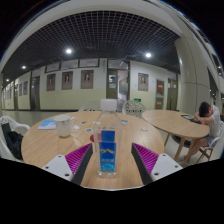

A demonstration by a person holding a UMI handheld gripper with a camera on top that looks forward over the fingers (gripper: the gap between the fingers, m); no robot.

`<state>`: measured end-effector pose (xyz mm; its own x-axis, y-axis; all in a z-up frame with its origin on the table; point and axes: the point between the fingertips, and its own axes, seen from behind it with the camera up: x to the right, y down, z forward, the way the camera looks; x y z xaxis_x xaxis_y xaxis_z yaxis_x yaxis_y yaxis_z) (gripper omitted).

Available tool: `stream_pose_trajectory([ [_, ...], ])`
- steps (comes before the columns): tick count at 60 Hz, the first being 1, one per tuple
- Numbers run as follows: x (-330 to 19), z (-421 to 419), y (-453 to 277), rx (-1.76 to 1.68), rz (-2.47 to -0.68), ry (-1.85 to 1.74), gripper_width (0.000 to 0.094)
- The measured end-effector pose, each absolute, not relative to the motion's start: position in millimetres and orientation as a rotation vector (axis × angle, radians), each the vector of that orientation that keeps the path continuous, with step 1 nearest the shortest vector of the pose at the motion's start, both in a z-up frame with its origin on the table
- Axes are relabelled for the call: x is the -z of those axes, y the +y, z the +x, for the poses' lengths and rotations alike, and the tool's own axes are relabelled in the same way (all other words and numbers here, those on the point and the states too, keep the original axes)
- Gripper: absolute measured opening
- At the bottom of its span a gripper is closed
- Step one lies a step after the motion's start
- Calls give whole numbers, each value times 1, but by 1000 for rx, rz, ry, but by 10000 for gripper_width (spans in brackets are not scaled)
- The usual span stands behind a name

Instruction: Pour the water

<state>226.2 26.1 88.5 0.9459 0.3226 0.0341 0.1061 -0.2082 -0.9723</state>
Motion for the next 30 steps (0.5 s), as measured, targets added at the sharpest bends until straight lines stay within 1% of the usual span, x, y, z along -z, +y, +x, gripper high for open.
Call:
stream_pose_trajectory([
  [7,-89,233,39,-222,-1773,-267,833],
  [8,-90,236,51,-226,-1773,-259,834],
  [9,-81,217,59,-232,-1773,-253,830],
  [10,-83,216,62,-239,-1768,-248,821],
  [11,-84,216,64,-247,-1759,-246,803],
  [15,-88,215,67,-257,-1738,-249,581],
  [17,-90,235,69,-230,-1734,-232,470],
  [19,-88,227,73,-211,-1727,-208,465],
  [24,-92,231,75,-206,-1702,-211,394],
  [25,-91,247,76,-206,-1701,-206,397],
  [26,-83,238,80,-207,-1695,-197,351],
  [30,-82,242,80,-188,-1700,-206,311],
])
